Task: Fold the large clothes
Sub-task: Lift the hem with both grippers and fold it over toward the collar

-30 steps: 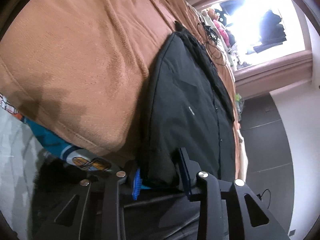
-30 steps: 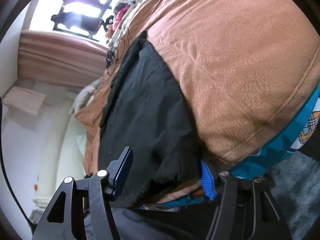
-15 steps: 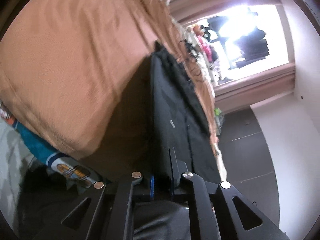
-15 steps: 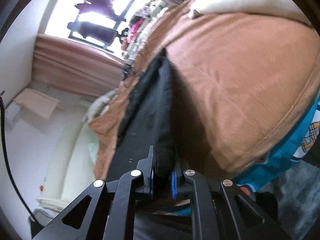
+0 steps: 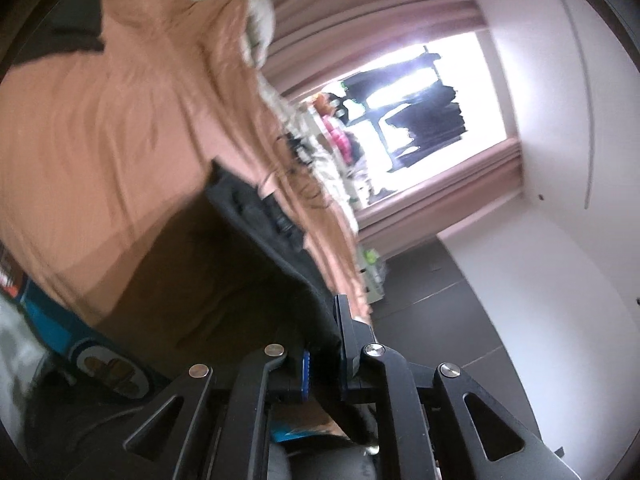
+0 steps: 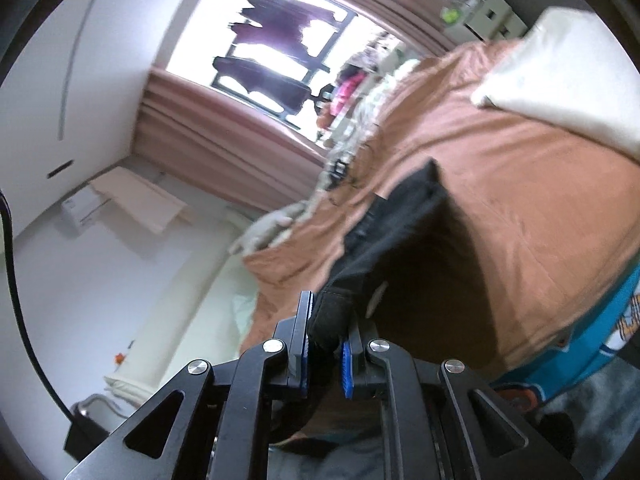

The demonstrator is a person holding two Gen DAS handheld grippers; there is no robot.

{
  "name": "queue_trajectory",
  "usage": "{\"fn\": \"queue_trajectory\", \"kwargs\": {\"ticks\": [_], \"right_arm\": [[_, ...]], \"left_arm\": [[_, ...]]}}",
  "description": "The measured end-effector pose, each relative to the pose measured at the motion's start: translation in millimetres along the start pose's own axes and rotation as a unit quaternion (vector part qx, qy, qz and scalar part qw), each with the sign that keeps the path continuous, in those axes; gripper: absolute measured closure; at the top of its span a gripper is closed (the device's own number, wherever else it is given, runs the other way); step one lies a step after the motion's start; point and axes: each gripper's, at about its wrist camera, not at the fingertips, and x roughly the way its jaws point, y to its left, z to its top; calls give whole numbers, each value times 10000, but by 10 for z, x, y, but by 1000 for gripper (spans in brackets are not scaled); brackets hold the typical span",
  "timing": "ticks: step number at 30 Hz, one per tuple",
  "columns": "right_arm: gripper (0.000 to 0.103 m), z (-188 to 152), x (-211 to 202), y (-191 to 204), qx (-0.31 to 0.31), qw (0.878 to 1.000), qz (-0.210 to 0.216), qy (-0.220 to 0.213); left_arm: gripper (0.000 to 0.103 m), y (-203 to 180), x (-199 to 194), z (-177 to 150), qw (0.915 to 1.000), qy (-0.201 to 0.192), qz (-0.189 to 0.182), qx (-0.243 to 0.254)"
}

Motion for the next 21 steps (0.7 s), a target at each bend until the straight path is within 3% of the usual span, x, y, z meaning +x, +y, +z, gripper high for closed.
{"fn": "queue_trajectory", "kwargs": {"ticks": [11, 16, 21], "right_arm": [[91, 102, -463, 916, -677, 9935, 774, -481], [91, 144, -415, 944, -669, 9934, 752, -552], [91, 307, -139, 807, -352, 9960, 475, -665]], "left_arm": [[93, -742, -740, 129, 9942, -736, -636, 449], [93, -876, -738, 212, 9927, -798, -577, 697], [93, -827, -461, 379, 9949, -657, -448, 621]]}}
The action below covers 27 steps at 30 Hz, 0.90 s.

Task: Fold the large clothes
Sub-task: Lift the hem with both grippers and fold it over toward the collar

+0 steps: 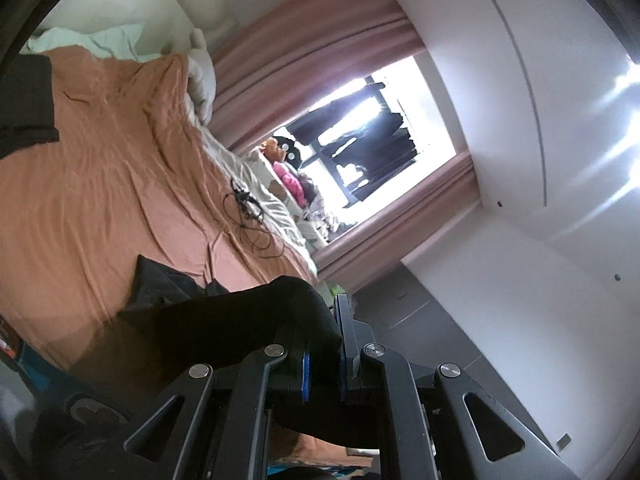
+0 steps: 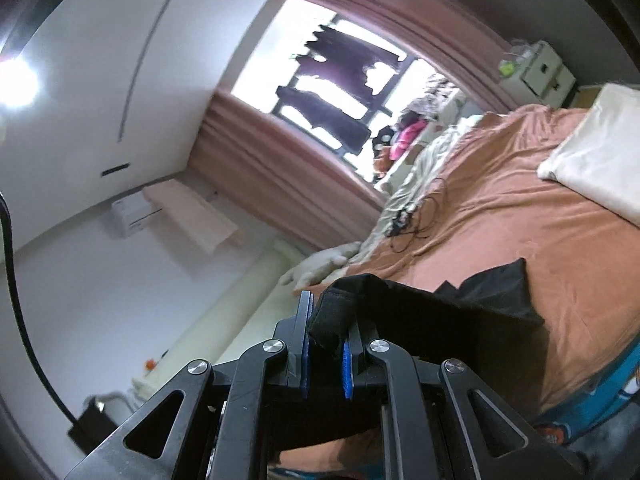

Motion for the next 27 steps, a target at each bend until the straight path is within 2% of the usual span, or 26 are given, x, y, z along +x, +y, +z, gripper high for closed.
{"fn": "queue_trajectory", "kwargs": {"ticks": [10, 13, 18, 22, 27], "right_arm": [[90, 296, 656, -175, 263, 9994, -117, -189], [90, 416, 864, -294, 397, 9987, -175, -253], [90, 554, 1208, -443, 517, 9973, -401, -330], [89, 669, 1557, -697, 746, 9953, -538, -312], [89, 685, 1964, -1009, 638, 9935, -929, -128]], "left_arm": [[93, 112, 717, 369, 9995, 21, 298, 35], [93, 163, 1015, 520, 9996, 52, 248, -83], [93, 161, 1535, 667, 9987, 51, 504, 27], [93, 348, 2003, 777, 9978, 62, 633, -159], [93, 708, 2511, 802, 9951, 111, 927, -311]]}}
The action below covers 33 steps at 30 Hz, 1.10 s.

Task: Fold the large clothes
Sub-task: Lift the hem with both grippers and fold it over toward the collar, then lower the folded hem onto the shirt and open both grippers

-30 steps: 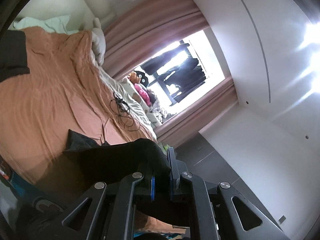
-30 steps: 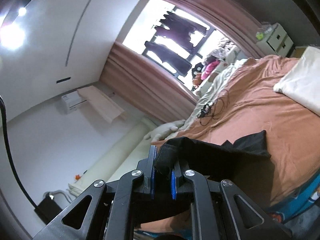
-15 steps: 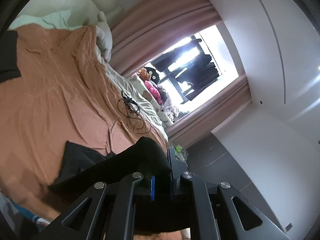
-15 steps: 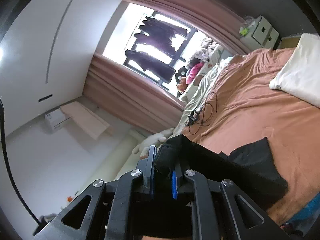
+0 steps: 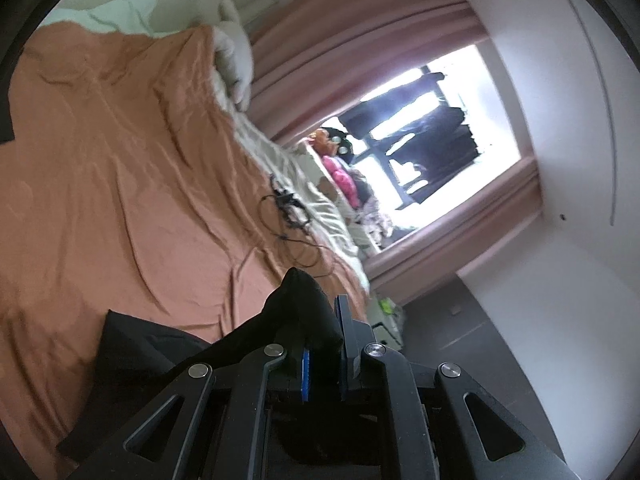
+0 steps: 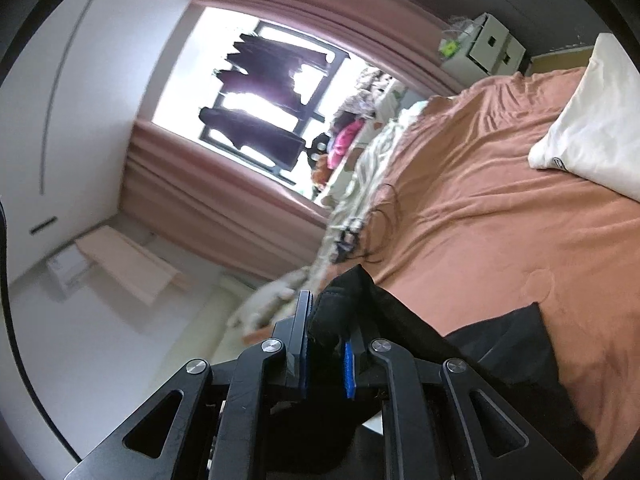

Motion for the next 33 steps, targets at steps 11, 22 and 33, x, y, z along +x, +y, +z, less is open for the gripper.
{"fn": "queue_trajectory", "kwargs": {"ticks": [11, 22, 33], "right_arm": [[89, -122, 759, -713, 136, 9962, -698, 508], [76, -243, 1247, -1235, 301, 9840, -1476, 955], [45, -114, 988, -1406, 527, 9773, -1819, 953]], "left_arm": [[93, 872, 1009, -147, 9953, 563, 779, 67], [89, 1463, 1543, -257, 9870, 853, 1315, -359], [17, 1318, 1152, -139, 9851, 298, 1683, -172]]}}
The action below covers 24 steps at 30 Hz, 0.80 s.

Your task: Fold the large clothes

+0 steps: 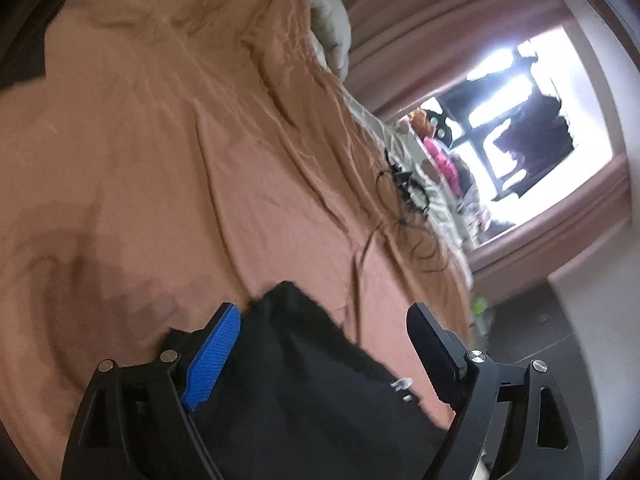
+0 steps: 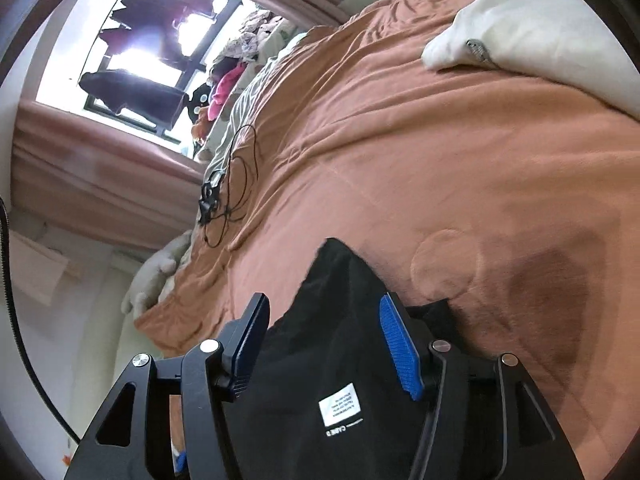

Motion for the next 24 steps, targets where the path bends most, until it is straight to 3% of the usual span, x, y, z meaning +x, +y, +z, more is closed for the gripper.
{"fn": "queue_trajectory", "kwargs": {"ticks": [2, 6, 10, 15, 18, 21, 23, 24], "right_arm": [[45, -11, -63, -5, -147, 9993, -340, 21], [45, -59, -78, -1, -489, 9947, -870, 262], [45, -156, -48, -25, -754, 9899, -953, 727], [45, -273, -134, 73, -1283, 9807, -1222, 822], [45, -314, -105, 37, -1355, 9752, -1528, 849], [45, -366, 25, -111, -1185, 9743, -1531, 1148], [57, -388, 55, -166, -1074, 9766, -1396, 1232], [60, -400, 50, -166, -1110, 9769, -1357, 1221]], "left_arm": [[17, -42, -69, -36, 9987, 49, 383, 346], [21, -48, -103, -127, 9939, 329, 744, 738], [31, 34, -35, -251, 9840, 818, 1171, 1061], [33, 90, 7, -392, 9676, 1211, 1570, 1565], [34, 211, 22, -445, 9668, 1338, 1540, 1539], [47, 371, 82, -494, 9628, 1491, 1696, 1482], [60, 462, 117, -528, 9605, 1675, 1726, 1401], [62, 503, 123, -552, 9604, 1739, 1684, 1383]]}}
